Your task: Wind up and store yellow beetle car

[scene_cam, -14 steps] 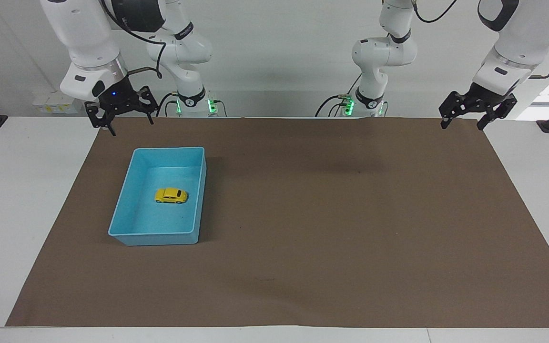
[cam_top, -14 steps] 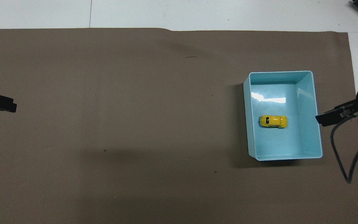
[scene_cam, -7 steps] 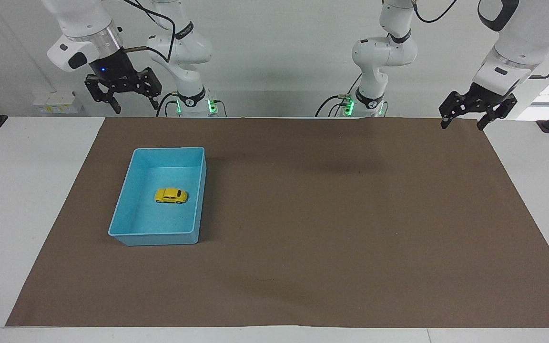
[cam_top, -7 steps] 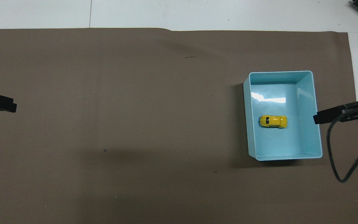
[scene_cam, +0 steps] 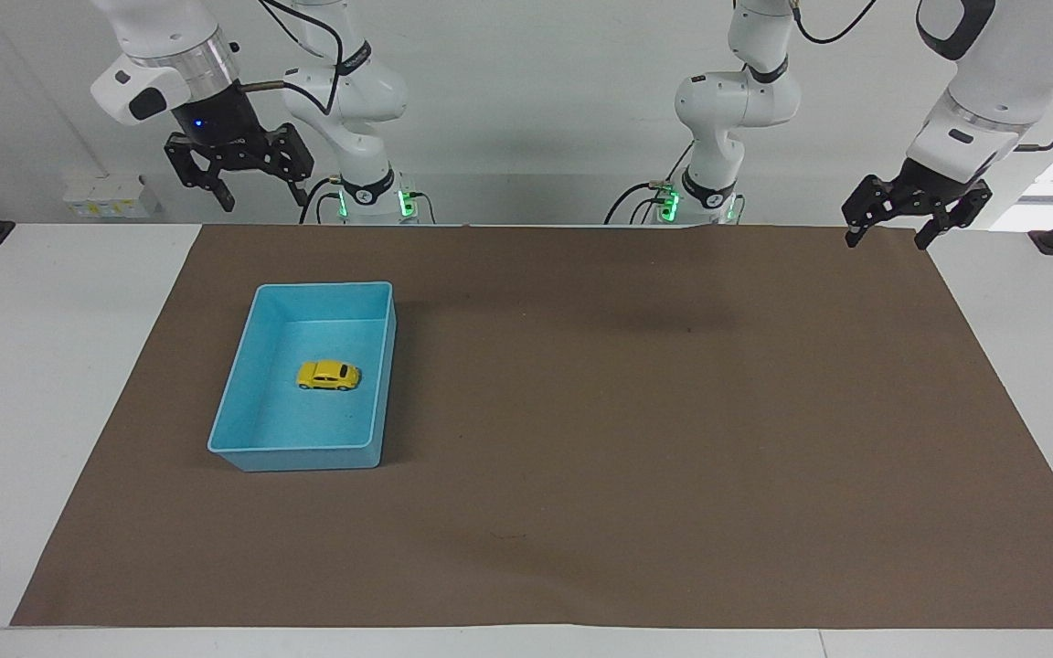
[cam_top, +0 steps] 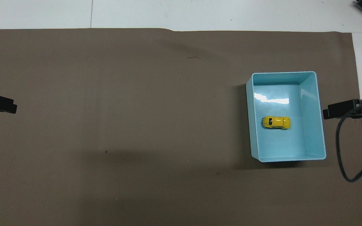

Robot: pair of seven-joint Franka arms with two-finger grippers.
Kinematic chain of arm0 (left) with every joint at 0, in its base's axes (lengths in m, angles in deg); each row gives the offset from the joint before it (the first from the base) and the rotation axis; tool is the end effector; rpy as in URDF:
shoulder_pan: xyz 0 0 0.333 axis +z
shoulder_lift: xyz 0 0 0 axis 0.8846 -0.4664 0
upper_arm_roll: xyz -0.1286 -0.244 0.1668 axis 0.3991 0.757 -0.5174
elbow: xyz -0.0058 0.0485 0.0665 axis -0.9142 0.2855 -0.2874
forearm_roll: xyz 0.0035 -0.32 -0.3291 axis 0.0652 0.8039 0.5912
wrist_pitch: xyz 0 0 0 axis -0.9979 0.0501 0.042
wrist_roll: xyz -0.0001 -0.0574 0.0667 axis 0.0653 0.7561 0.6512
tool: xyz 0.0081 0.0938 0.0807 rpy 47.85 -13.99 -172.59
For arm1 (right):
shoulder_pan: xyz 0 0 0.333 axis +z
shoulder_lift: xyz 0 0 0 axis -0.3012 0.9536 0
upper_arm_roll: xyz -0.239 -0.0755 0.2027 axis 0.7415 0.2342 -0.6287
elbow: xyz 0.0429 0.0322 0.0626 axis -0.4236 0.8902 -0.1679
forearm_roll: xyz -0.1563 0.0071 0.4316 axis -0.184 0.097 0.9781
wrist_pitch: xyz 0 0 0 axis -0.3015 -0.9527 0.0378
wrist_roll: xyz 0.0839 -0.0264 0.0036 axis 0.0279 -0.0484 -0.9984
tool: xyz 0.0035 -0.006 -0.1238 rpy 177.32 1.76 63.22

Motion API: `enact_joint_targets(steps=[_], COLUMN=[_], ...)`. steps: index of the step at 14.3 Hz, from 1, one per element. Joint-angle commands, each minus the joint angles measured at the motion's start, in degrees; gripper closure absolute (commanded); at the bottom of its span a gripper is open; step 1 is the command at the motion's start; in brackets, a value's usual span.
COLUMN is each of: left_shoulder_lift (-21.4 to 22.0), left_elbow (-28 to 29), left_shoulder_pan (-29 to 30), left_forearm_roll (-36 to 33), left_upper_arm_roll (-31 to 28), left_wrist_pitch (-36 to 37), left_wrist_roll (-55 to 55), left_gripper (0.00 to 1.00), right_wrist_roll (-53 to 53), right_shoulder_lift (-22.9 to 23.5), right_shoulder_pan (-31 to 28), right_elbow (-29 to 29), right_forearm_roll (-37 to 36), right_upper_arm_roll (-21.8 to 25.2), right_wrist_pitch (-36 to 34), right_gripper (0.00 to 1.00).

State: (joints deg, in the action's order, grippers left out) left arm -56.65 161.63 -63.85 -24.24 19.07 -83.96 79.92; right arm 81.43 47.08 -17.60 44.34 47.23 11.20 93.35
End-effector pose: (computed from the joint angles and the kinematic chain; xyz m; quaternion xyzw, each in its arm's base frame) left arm 0.6069 -0.0105 0.6271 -0.9984 0.0559 0.0025 0.0031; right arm 0.5879 0.0217 0.6694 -0.9994 -0.0085 -0.0021 0.0326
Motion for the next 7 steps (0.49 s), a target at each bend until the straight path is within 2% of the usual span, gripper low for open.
enact_joint_targets(steps=[1, 2, 7], left_shoulder_lift=[-0.3, -0.3, -0.2], left_elbow=[-0.6, -0.6, -0.6], left_shoulder_pan=[1.2, 1.2, 1.2], left_forearm_roll=[0.7, 0.7, 0.7], left_upper_arm_roll=[0.6, 0.6, 0.6], left_wrist_pitch=[0.3, 0.3, 0.3], left_wrist_roll=[-0.1, -0.1, -0.1], left_gripper=[0.0, 0.0, 0.0], right_wrist_roll=[0.5, 0.6, 1.1], right_shoulder_lift=[0.5, 1.1, 1.3], right_shoulder_pan=[3.1, 4.7, 4.6], right_elbow=[-0.4, -0.7, -0.9], right_forearm_roll=[0.0, -0.6, -1.3], right_upper_arm_roll=[2.4, 3.1, 3.0], right_wrist_pitch=[-0.6, -0.5, -0.5], right_gripper=[0.0, 0.0, 0.0])
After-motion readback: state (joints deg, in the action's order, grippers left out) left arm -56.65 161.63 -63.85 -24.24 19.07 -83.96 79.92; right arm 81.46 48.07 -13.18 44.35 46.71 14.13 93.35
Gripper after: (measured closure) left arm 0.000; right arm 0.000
